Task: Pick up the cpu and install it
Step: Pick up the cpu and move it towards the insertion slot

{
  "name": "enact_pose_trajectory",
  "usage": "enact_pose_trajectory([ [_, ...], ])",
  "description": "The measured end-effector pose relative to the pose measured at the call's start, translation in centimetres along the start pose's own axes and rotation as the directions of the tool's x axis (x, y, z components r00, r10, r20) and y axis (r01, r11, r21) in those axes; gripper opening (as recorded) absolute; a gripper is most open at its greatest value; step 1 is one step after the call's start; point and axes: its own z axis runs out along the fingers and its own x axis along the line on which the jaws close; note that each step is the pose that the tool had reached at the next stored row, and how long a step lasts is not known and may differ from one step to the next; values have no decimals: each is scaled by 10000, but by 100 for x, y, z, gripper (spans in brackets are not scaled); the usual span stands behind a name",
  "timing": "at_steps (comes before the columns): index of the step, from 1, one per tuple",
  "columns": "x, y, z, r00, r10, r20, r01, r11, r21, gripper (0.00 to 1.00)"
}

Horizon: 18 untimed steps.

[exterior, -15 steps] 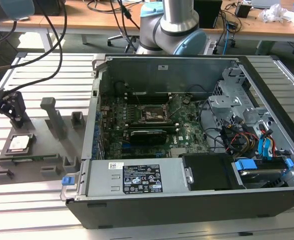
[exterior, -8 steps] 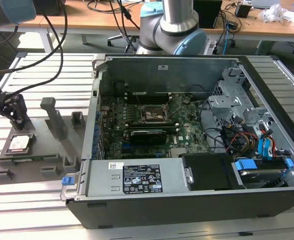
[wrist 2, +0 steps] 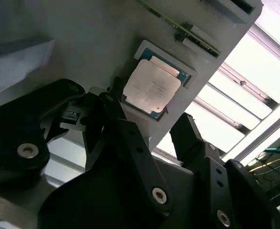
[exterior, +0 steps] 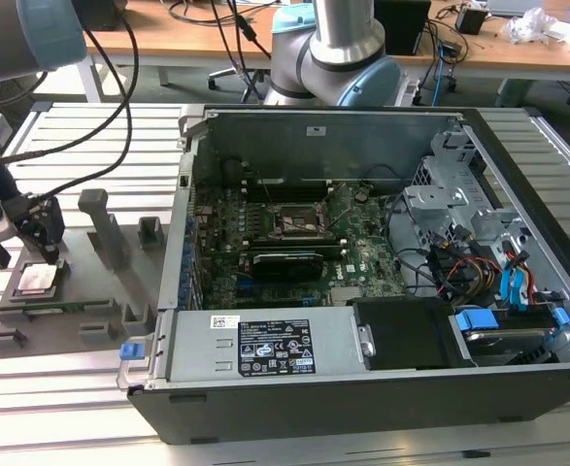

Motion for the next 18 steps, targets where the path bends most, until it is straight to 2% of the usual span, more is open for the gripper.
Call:
enact_pose_trajectory([
  [4,-11,-7,69,9998,-179,-3,179,9998,50,66],
  [9,-8,-46,178,9996,-296,-11,296,9996,47,66],
  [10,-20,-67,219,9994,-334,-10,334,9994,45,66],
  [15,-37,-66,283,9994,-348,-10,348,9994,45,66],
  [18,-36,-62,297,9994,-349,-12,349,9994,46,66],
])
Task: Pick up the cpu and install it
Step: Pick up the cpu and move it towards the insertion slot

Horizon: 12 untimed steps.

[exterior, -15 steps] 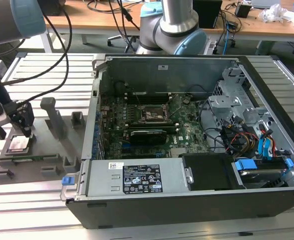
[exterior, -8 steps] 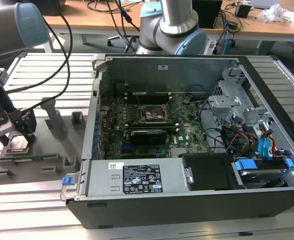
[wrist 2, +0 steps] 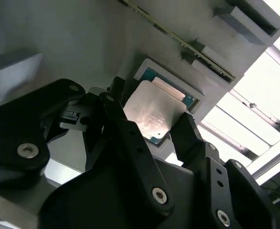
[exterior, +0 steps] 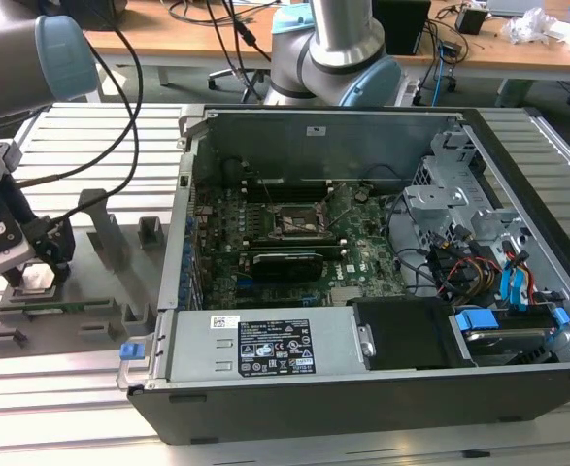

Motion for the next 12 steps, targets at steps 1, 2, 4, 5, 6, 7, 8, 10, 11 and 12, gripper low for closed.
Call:
enact_pose_trajectory([
  [1,0,4,2,10000,1,2,-1,10000,-1,66],
  [2,0,7,2,10000,1,2,-1,10000,-1,66],
  [4,20,13,1,10000,-1,0,1,10000,0,66],
  [5,34,15,1,10000,0,0,0,10000,0,66],
  [6,52,17,2,10000,0,1,0,10000,0,66],
  [7,56,17,3,10000,0,1,0,10000,0,66],
  [8,57,17,8,10000,-1,1,1,10000,2,66],
  [10,58,14,16,10000,0,-2,0,10000,10,66],
  [11,58,14,16,10000,0,-2,0,10000,10,66],
  [12,57,14,17,10000,0,-1,0,10000,10,66],
])
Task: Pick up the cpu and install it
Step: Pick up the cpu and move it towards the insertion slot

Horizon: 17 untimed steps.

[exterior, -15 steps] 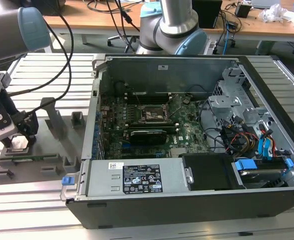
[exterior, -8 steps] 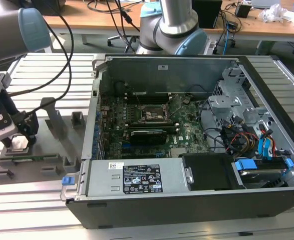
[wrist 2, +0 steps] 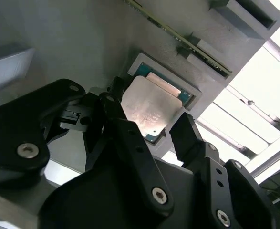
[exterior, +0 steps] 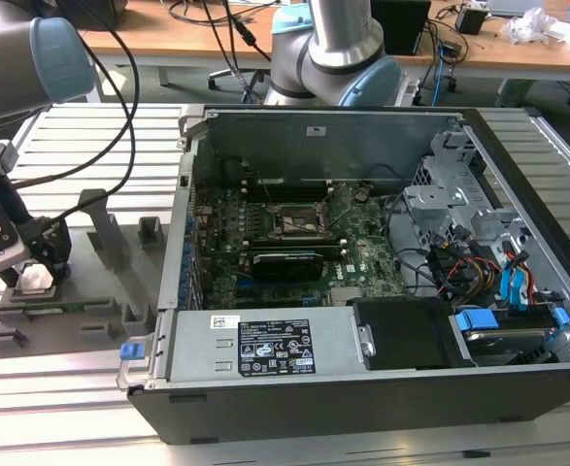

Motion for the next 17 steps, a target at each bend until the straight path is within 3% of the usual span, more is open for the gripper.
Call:
enact_pose_trajectory([
  [5,0,0,1,10000,0,0,0,10000,-1,65],
  [6,0,0,2,10000,0,1,0,10000,0,55],
  [17,0,0,4,10000,-1,1,1,10000,0,55],
])
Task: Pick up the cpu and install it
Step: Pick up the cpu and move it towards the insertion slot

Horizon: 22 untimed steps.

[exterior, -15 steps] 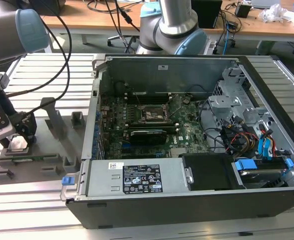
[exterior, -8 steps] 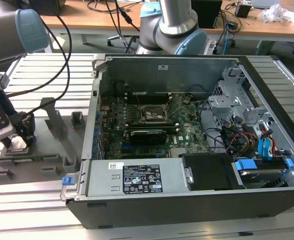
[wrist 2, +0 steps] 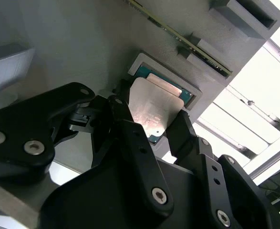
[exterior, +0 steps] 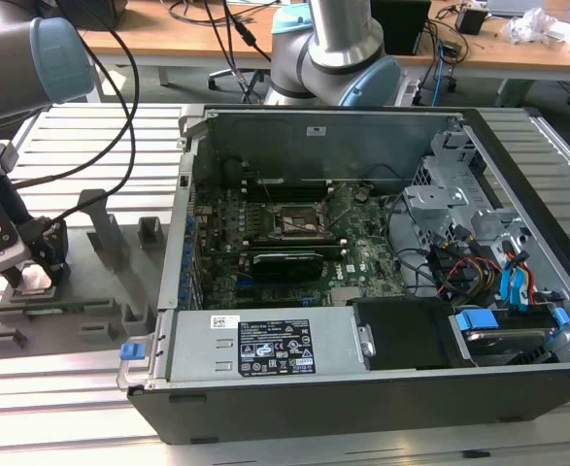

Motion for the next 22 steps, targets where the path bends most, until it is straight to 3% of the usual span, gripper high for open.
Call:
enact_pose_trajectory([
  [9,-1,0,-12,10000,1,6,-1,10000,-3,55],
  [16,-6,-12,-257,10000,1,0,-1,10000,0,55],
  [19,-10,-19,-414,10000,0,0,0,10000,1,55],
  [22,-13,-24,-521,10000,1,-1,-1,10000,1,55],
])
